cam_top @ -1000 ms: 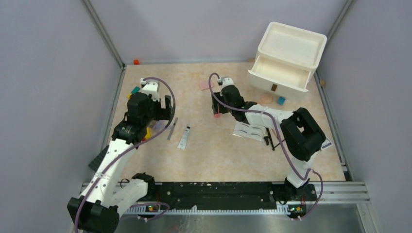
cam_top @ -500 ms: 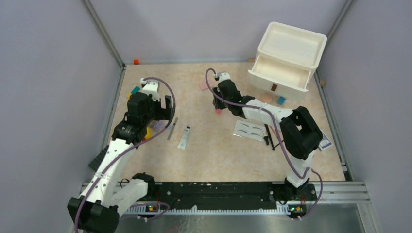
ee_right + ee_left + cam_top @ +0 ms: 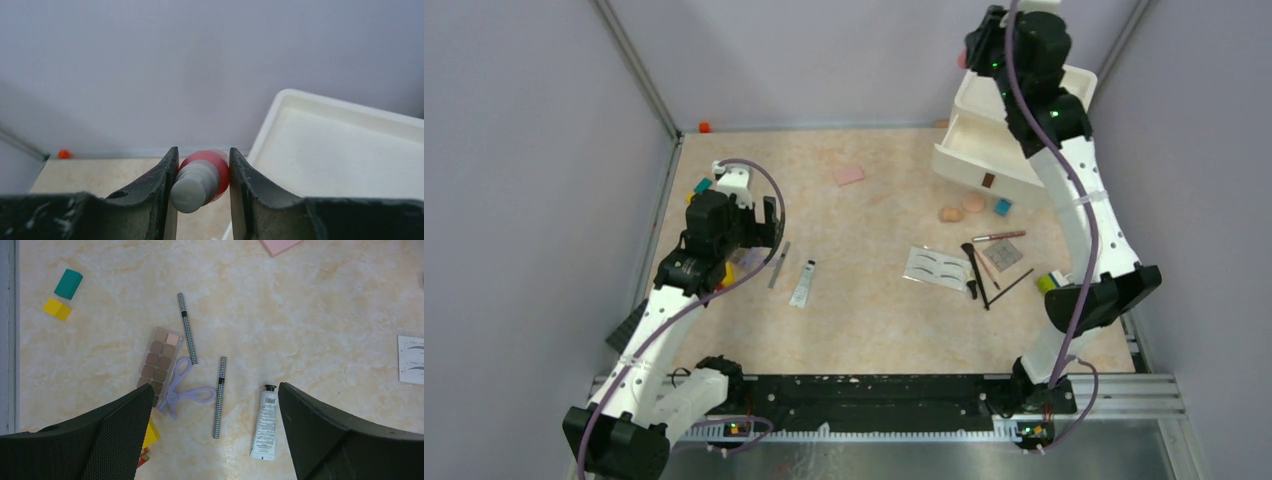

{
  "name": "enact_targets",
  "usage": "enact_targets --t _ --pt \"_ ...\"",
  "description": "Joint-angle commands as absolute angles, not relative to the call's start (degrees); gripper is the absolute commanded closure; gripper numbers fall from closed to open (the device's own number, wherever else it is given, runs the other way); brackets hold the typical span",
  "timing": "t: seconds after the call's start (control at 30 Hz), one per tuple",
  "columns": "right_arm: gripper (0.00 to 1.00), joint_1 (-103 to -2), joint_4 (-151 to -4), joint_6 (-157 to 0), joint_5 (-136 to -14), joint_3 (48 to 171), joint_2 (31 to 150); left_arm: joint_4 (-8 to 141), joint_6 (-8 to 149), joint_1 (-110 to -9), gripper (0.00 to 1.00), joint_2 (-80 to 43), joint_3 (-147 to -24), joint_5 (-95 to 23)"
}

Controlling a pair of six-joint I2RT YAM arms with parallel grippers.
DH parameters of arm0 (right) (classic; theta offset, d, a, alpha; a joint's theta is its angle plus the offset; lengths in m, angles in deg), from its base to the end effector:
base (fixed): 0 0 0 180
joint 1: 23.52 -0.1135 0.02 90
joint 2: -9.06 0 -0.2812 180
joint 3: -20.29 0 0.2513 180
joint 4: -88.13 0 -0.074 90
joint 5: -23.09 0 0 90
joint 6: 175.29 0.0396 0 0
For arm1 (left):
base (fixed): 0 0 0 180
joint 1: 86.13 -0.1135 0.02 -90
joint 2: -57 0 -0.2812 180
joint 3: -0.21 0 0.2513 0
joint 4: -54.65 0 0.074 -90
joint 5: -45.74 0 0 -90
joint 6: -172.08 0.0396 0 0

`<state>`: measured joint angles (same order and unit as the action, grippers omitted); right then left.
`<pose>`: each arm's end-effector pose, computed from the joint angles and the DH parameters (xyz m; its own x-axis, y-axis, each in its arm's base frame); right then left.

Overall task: Organize the makeup
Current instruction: Place the makeup in the storage box.

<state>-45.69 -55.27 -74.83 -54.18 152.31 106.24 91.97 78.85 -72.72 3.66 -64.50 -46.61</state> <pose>0.3496 0.1330 0.5326 -0.0578 0.1677 -0.9841 -0.1562 0.9721 0.1748 0.1955 -0.0449 0.3389 -0.4360 0.0461 -0.8988 0.1716 0.9846 -0.0327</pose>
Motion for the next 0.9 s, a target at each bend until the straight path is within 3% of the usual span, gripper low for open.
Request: enact_targets --t 0.0,0.23,0.57,0.87 --pt "0.97 -40.17 -45.94 -76.92 -48.36 160.49 109.2 89.39 79.01 -73.03 0.01 4.86 -64.32 -45.54" --pt "0.97 -29.94 -43.46 -76.0 -54.27 170.57 119.4 89.38 78.92 -73.03 0.01 5.06 -64.32 -45.2" --pt "0.96 -20.01 -49.72 -70.6 -68.17 172.36 126.79 89.08 78.94 -73.03 0.01 4.29 -64.3 -44.59" --pt "0.93 -17.35 -46.9 -73.74 -63.9 176.09 132.18 88.95 78.85 -73.03 0.01 3.89 -64.24 -43.06"
